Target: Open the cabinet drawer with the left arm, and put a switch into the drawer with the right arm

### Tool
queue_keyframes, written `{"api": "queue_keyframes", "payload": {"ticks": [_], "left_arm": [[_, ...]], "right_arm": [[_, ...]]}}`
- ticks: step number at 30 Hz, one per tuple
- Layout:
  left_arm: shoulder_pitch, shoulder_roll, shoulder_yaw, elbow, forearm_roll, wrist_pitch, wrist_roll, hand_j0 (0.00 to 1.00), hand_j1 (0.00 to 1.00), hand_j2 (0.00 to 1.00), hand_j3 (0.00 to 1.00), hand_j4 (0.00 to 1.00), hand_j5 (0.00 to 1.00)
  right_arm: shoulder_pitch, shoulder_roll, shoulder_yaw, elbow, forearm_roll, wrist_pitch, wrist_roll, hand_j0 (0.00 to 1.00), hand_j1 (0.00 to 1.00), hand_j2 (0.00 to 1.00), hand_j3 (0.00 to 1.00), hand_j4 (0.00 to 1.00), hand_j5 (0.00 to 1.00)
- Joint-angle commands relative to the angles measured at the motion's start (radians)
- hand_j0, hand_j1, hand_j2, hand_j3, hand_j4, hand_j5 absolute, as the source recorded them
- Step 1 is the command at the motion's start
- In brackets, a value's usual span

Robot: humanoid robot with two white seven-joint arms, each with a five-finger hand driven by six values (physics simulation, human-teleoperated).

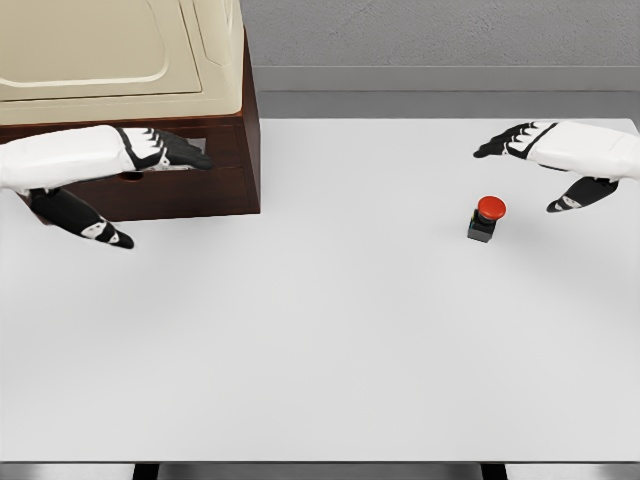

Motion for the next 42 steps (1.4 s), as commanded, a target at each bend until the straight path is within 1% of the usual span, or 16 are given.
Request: {"api": "queue_keyframes", "payload": {"ticks": [1,4,6,9,10,11,12,14,19,22,25,28,29,31,38,42], "left_arm": [[0.001,0.012,0.043,0.000,0.077,0.001,-0.035,1.00,1.00,1.00,1.00,1.00,1.00],[0.002,0.010,0.032,0.000,0.173,0.001,-0.030,1.00,1.00,1.00,1.00,1.00,1.00],[0.002,0.007,0.036,0.000,0.232,0.120,-0.029,1.00,1.00,1.00,1.00,1.00,1.00],[0.009,0.000,0.029,0.000,0.238,0.229,-0.047,1.00,1.00,1.00,1.00,1.00,1.00],[0.018,-0.002,0.029,0.002,0.236,0.232,-0.139,1.00,1.00,1.00,1.00,1.00,1.00],[0.017,-0.006,0.029,0.002,0.233,0.245,-0.275,1.00,1.00,1.00,1.00,1.00,1.00],[0.017,-0.006,0.032,0.002,0.233,0.245,-0.323,1.00,1.00,1.00,1.00,1.00,1.00],[0.017,0.000,0.038,0.002,0.232,0.245,-0.322,1.00,1.00,1.00,1.00,1.00,1.00],[0.018,0.006,0.046,0.002,0.270,0.252,-0.317,1.00,1.00,1.00,1.00,1.00,1.00],[0.031,0.003,0.082,0.003,0.270,0.377,-0.225,1.00,1.00,1.00,1.00,1.00,1.00],[0.037,-0.003,0.092,0.008,0.272,0.423,-0.202,1.00,1.00,1.00,1.00,1.00,1.00],[0.052,-0.006,0.104,0.009,0.272,0.423,-0.202,1.00,1.00,1.00,1.00,1.00,1.00],[0.083,-0.006,0.130,0.009,0.272,0.463,-0.202,1.00,1.00,1.00,1.00,1.00,1.00],[0.179,-0.008,0.231,0.011,0.265,0.497,-0.202,1.00,1.00,1.00,1.00,1.00,1.00],[0.183,-0.008,0.253,0.011,0.264,0.499,-0.202,1.00,1.00,1.00,1.00,1.00,1.00],[0.184,-0.039,0.256,0.014,0.262,0.552,-0.202,1.00,1.00,1.00,1.00,1.00,1.00]], "right_arm": [[0.000,-0.001,0.000,0.000,-0.006,-0.001,0.000,1.00,1.00,1.00,1.00,1.00,1.00],[0.000,-0.002,0.001,0.003,-0.006,-0.001,0.000,1.00,1.00,1.00,1.00,1.00,1.00],[-0.002,-0.004,0.021,0.021,-0.004,-0.002,0.000,1.00,1.00,1.00,1.00,1.00,1.00],[-0.003,-0.004,0.044,0.038,-0.001,-0.002,0.000,1.00,1.00,1.00,1.00,1.00,1.00],[-0.009,-0.002,0.058,0.038,-0.001,-0.002,0.000,1.00,1.00,1.00,1.00,1.00,1.00],[-0.009,0.002,0.065,0.038,-0.003,0.001,0.000,1.00,1.00,1.00,1.00,1.00,1.00],[-0.009,0.007,0.075,0.038,-0.003,0.004,0.000,1.00,1.00,1.00,1.00,1.00,1.00],[-0.014,0.013,0.115,0.040,-0.003,0.018,0.000,1.00,1.00,1.00,1.00,1.00,1.00],[-0.014,0.053,0.124,0.061,0.000,0.018,0.000,1.00,1.00,1.00,1.00,1.00,1.00],[-0.025,0.096,0.125,0.112,0.005,0.015,0.000,1.00,1.00,1.00,1.00,1.00,1.00],[-0.081,0.139,0.207,0.187,0.008,0.009,0.000,1.00,1.00,1.00,1.00,1.00,1.00],[-0.084,0.142,0.208,0.193,0.008,0.009,0.000,1.00,1.00,1.00,1.00,1.00,1.00],[-0.083,0.140,0.210,0.193,0.008,0.009,0.000,1.00,1.00,1.00,1.00,1.00,1.00],[-0.084,0.140,0.217,0.196,0.008,0.010,0.000,1.00,1.00,1.00,1.00,1.00,1.00],[-0.095,0.143,0.217,0.238,0.022,0.009,0.000,0.99,0.99,0.99,0.99,0.99,0.99],[-0.095,0.142,0.217,0.239,0.022,0.009,0.000,0.93,0.93,0.93,0.93,0.93,0.93]]}}
